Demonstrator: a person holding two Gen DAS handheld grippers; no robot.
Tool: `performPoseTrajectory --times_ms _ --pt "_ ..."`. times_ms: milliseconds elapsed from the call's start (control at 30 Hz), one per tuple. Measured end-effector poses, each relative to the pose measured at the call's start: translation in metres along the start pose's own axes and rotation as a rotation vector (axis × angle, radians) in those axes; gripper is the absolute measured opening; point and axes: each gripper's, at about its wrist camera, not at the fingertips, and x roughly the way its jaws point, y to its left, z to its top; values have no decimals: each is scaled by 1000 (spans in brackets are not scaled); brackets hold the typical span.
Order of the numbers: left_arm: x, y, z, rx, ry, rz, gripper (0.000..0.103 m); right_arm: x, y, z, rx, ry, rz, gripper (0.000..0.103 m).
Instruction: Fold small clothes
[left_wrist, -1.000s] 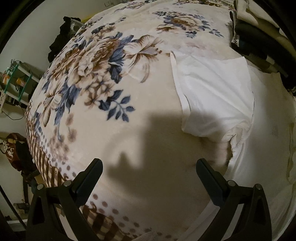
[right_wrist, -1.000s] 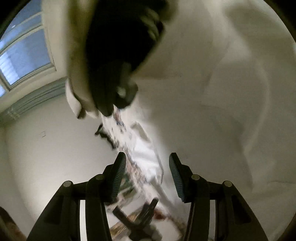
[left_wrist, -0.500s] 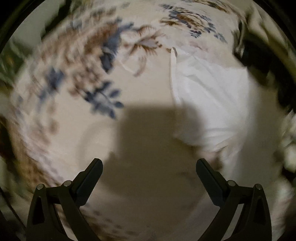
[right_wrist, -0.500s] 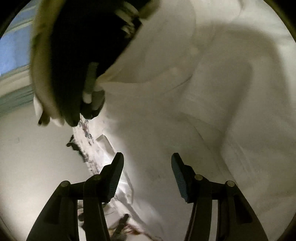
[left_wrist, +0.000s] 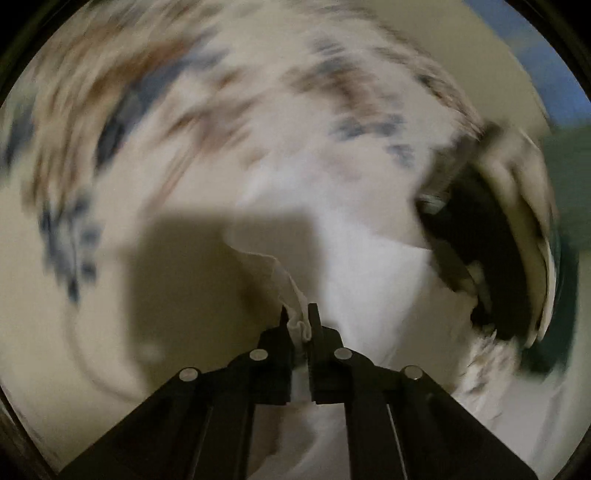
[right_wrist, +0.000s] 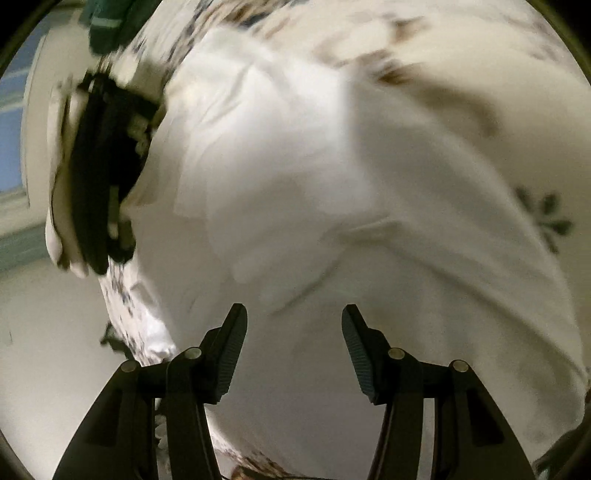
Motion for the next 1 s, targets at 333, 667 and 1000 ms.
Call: performPoseTrajectory --times_ms 333,667,1000 --pt "36 -175 -129 798 147 6 10 -6 -9 2 74 -67 -22 56" --pt "2 -128 -131 682 120 105 86 -31 -5 4 -10 -55 -45 56" --pt "76 -131 -151 784 182 280 86 -53 6 3 -60 -23 -68 56"
